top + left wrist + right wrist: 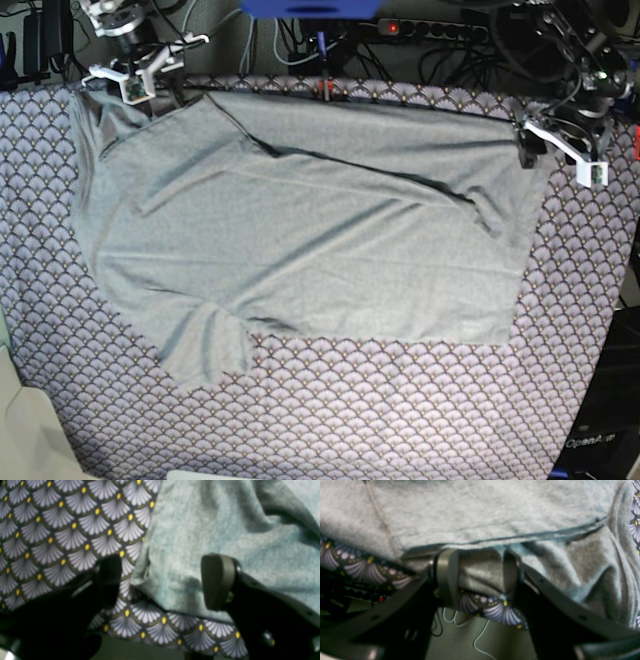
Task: Fold the T-shirt properly
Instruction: 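Grasp the shirt's shoulder edge with the right gripper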
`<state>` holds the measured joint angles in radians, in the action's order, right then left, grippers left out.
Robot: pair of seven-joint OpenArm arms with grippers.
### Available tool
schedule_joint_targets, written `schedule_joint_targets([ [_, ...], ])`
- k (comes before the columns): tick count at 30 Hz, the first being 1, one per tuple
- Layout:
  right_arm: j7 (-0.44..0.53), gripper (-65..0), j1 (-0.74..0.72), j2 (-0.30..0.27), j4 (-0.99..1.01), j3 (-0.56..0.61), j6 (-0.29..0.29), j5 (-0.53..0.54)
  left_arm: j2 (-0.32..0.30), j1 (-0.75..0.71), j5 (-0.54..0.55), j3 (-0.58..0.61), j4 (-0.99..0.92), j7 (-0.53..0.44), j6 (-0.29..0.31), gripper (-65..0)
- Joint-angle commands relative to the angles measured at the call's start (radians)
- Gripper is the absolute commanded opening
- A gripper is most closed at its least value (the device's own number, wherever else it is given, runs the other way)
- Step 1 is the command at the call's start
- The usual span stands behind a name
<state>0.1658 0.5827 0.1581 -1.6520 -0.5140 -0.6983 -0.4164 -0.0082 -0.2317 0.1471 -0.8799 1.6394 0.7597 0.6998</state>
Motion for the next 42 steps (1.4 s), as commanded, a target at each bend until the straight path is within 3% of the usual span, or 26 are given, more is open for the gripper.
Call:
schedule_joint_targets([
  [1, 0.019, -35.1, 0.006, -0.001, -0.012, 0.001, 0.0, 0.0, -0.011, 0.002, 0.015, -0.002, 0.02, -0.015, -0.002, -16.7],
  [11, 0.019, -35.1, -0.069, -0.001, -0.01, -0.005, 0.0, -0.103, 0.004, -0.001, 0.012, -0.002, 0.02, -0.015, -0.002, -16.7],
  [27, 0.019, -35.5, -0.126, -0.001, 0.055, -0.004, 0.0, -0.118, 0.004, -0.002, 0.015, -0.002, 0.02, -0.015, -0.002, -16.8],
  [29, 0.019, -37.8, -0.126, -0.001, 0.06, 0.001, 0.0, -0.14, 0.004, -0.002, 0.015, -0.002, 0.02, -0.015, -0.002, -16.8],
  [36, 0.021, -56.2, -0.163, -0.001, 0.059, -0.005, 0.0, -0.151, 0.004, -0.004, 0.015, -0.002, 0.02, -0.015, -0.002, -16.8],
  [42, 0.021, -61.4, -0.168, -0.001, 0.049, -0.005, 0.0, -0.151, 0.017, -0.001, 0.013, -0.002, 0.02, -0.015, -0.002, -16.8],
])
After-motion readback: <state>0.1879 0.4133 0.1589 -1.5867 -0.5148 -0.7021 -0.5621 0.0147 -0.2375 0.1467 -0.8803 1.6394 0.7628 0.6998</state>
